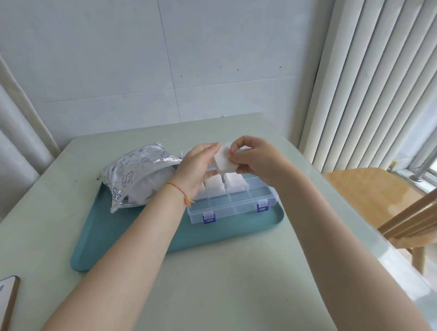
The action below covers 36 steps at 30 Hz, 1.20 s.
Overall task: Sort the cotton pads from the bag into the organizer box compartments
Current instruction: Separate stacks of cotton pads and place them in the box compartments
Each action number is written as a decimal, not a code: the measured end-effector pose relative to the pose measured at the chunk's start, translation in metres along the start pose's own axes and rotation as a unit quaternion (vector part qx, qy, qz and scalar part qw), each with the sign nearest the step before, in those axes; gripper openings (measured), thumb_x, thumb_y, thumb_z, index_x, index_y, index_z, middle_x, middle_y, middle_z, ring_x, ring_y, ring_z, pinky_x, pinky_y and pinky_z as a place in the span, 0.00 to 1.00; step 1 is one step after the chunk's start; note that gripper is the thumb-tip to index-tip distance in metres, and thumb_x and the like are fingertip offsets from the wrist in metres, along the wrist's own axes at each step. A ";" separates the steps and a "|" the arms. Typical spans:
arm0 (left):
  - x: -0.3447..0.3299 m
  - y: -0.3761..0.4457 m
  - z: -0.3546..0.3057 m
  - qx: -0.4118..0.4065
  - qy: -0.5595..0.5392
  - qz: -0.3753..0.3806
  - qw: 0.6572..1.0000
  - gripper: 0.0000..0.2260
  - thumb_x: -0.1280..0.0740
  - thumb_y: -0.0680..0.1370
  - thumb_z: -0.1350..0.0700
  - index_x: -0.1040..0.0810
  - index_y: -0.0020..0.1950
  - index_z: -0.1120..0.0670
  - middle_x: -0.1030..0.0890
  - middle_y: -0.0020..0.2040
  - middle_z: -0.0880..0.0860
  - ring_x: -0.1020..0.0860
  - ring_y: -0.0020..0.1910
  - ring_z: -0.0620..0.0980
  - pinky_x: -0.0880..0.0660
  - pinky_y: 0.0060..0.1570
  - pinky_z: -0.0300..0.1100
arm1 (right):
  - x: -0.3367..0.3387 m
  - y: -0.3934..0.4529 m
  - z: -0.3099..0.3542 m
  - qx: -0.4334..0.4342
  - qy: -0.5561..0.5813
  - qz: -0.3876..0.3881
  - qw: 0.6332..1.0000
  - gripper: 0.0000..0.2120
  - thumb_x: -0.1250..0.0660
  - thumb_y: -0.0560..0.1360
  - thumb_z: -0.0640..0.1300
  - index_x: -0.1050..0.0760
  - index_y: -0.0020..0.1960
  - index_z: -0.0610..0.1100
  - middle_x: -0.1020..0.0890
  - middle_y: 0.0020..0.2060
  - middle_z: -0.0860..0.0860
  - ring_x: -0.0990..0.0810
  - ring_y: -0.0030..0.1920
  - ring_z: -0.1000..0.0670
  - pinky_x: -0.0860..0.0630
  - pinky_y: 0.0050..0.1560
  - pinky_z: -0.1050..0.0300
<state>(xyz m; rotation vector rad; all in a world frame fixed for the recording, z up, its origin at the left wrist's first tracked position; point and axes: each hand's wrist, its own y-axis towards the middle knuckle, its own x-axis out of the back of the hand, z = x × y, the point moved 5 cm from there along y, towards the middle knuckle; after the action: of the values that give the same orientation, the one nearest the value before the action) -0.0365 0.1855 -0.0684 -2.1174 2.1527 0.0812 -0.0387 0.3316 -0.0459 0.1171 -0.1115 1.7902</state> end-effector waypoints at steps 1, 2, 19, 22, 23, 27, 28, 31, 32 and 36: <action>0.007 0.001 -0.002 -0.028 0.088 -0.055 0.994 0.03 0.35 0.80 0.53 0.22 0.50 0.52 0.20 0.48 0.50 0.22 0.50 0.49 0.23 0.51 0.47 | 0.007 0.003 -0.003 -0.007 -0.035 -0.030 0.999 0.11 0.35 0.75 0.30 0.23 0.40 0.44 0.23 0.36 0.46 0.24 0.35 0.47 0.22 0.38 0.60; 0.012 0.001 -0.004 -0.062 0.170 -0.090 0.979 0.03 0.34 0.80 0.54 0.22 0.48 0.50 0.21 0.46 0.49 0.23 0.48 0.47 0.23 0.49 0.46 | 0.012 0.006 -0.005 -0.020 -0.067 -0.056 0.996 0.11 0.36 0.75 0.30 0.21 0.40 0.44 0.22 0.35 0.46 0.25 0.34 0.48 0.22 0.38 0.61; -0.002 0.007 0.020 -0.104 0.565 0.028 0.818 0.12 0.39 0.78 0.59 0.17 0.52 0.51 0.22 0.51 0.52 0.23 0.53 0.53 0.28 0.53 0.42 | 0.003 0.057 -0.044 -0.098 -0.408 -0.057 0.906 0.11 0.31 0.74 0.41 0.19 0.54 0.37 0.16 0.47 0.43 0.23 0.41 0.47 0.26 0.40 0.58; -0.002 0.009 0.024 -0.102 0.583 0.033 0.805 0.13 0.41 0.79 0.58 0.16 0.52 0.54 0.22 0.52 0.55 0.24 0.53 0.55 0.27 0.54 0.45 | -0.002 0.055 -0.044 -0.085 -0.463 -0.034 0.881 0.09 0.35 0.75 0.39 0.20 0.52 0.37 0.19 0.41 0.45 0.25 0.40 0.46 0.29 0.36 0.60; -0.003 0.011 0.025 -0.099 0.593 0.034 0.798 0.13 0.41 0.79 0.57 0.17 0.50 0.56 0.23 0.51 0.56 0.25 0.52 0.56 0.27 0.52 0.46 | -0.004 0.054 -0.045 -0.080 -0.483 -0.024 0.872 0.10 0.37 0.75 0.39 0.19 0.52 0.39 0.18 0.44 0.45 0.24 0.41 0.46 0.29 0.37 0.60; -0.012 0.008 0.023 -0.076 0.618 0.045 0.781 0.16 0.45 0.81 0.55 0.19 0.47 0.60 0.30 0.46 0.56 0.32 0.49 0.54 0.37 0.45 0.43 | -0.005 0.051 -0.044 -0.055 -0.561 -0.007 0.826 0.15 0.43 0.76 0.39 0.22 0.57 0.48 0.22 0.52 0.49 0.27 0.53 0.44 0.31 0.49 0.54; -0.014 0.006 0.022 -0.073 0.620 0.047 0.780 0.17 0.46 0.82 0.54 0.19 0.49 0.59 0.32 0.47 0.55 0.34 0.49 0.53 0.37 0.46 0.43 | -0.004 0.050 -0.044 -0.054 -0.580 -0.004 0.813 0.15 0.44 0.76 0.39 0.24 0.57 0.48 0.24 0.52 0.49 0.30 0.53 0.44 0.34 0.50 0.54; -0.018 0.003 0.021 -0.066 0.632 0.053 0.771 0.18 0.48 0.82 0.53 0.20 0.49 0.57 0.33 0.46 0.55 0.35 0.51 0.53 0.34 0.50 0.46 | -0.003 0.047 -0.044 -0.061 -0.603 0.010 0.795 0.13 0.44 0.76 0.39 0.25 0.56 0.47 0.25 0.48 0.50 0.31 0.50 0.45 0.37 0.50 0.53; -0.019 0.002 0.021 -0.063 0.636 0.055 0.767 0.18 0.49 0.82 0.53 0.20 0.48 0.56 0.33 0.46 0.55 0.35 0.52 0.54 0.33 0.52 0.47 | -0.004 0.047 -0.044 -0.062 -0.596 0.019 0.801 0.12 0.44 0.76 0.39 0.25 0.54 0.46 0.25 0.46 0.50 0.29 0.49 0.45 0.37 0.49 0.53; -0.019 0.001 0.019 -0.049 0.634 0.047 0.770 0.18 0.49 0.82 0.53 0.22 0.45 0.57 0.32 0.46 0.56 0.35 0.49 0.54 0.33 0.49 0.46 | -0.005 0.044 -0.041 -0.052 -0.572 0.023 0.819 0.13 0.45 0.75 0.38 0.24 0.53 0.44 0.24 0.44 0.50 0.27 0.47 0.46 0.37 0.48 0.53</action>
<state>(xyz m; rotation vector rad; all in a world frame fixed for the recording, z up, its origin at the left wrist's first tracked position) -0.0366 0.2071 -0.0845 -2.3714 2.7905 -1.7387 -0.0810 0.3233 -0.0881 1.1138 -1.0722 1.5224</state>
